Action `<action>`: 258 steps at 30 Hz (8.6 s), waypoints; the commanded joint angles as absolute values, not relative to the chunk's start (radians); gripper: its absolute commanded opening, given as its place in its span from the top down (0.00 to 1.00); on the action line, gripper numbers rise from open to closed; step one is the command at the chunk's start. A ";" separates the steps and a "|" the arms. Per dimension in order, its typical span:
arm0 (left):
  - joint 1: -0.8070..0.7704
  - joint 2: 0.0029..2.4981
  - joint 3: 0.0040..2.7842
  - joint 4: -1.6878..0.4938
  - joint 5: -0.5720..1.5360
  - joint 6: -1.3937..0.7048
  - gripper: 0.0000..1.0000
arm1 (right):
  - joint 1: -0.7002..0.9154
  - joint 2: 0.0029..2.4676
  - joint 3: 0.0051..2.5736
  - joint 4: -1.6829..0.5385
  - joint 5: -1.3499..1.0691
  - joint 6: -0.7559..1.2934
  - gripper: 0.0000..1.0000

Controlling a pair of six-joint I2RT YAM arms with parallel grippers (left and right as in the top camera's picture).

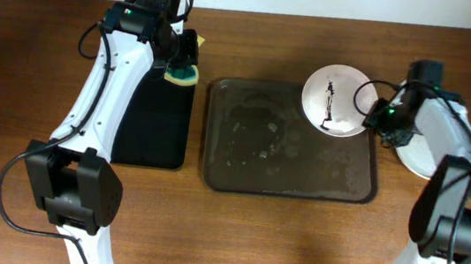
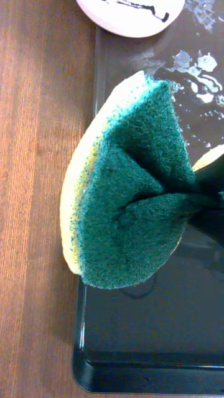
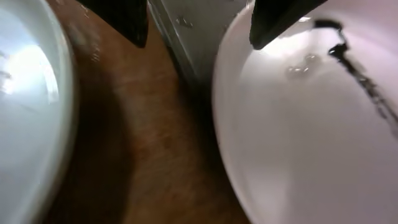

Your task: Clean dirty plates on tray and stack at the side

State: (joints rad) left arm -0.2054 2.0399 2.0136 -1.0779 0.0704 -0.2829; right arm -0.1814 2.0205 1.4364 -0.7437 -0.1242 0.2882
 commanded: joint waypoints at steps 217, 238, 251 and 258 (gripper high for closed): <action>-0.035 2.082 1.274 -0.625 0.035 -0.108 1.00 | -0.046 2.151 1.767 -1.188 -0.199 0.168 0.44; -0.175 2.130 2.095 -1.192 0.309 -0.052 1.00 | -0.046 2.151 1.474 -0.884 -0.417 0.008 0.53; -0.345 2.331 2.075 -1.126 0.239 -0.258 1.00 | 0.169 2.151 1.390 -0.783 -0.434 0.377 0.96; -0.447 2.518 2.075 -1.055 0.235 -0.269 1.00 | 0.171 2.151 1.390 -0.709 -0.380 0.374 0.96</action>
State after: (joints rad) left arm -0.3920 2.4329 2.0800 -1.0531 0.2184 -0.2554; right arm 0.1665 2.1208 1.4174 -0.7284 -0.4870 0.3679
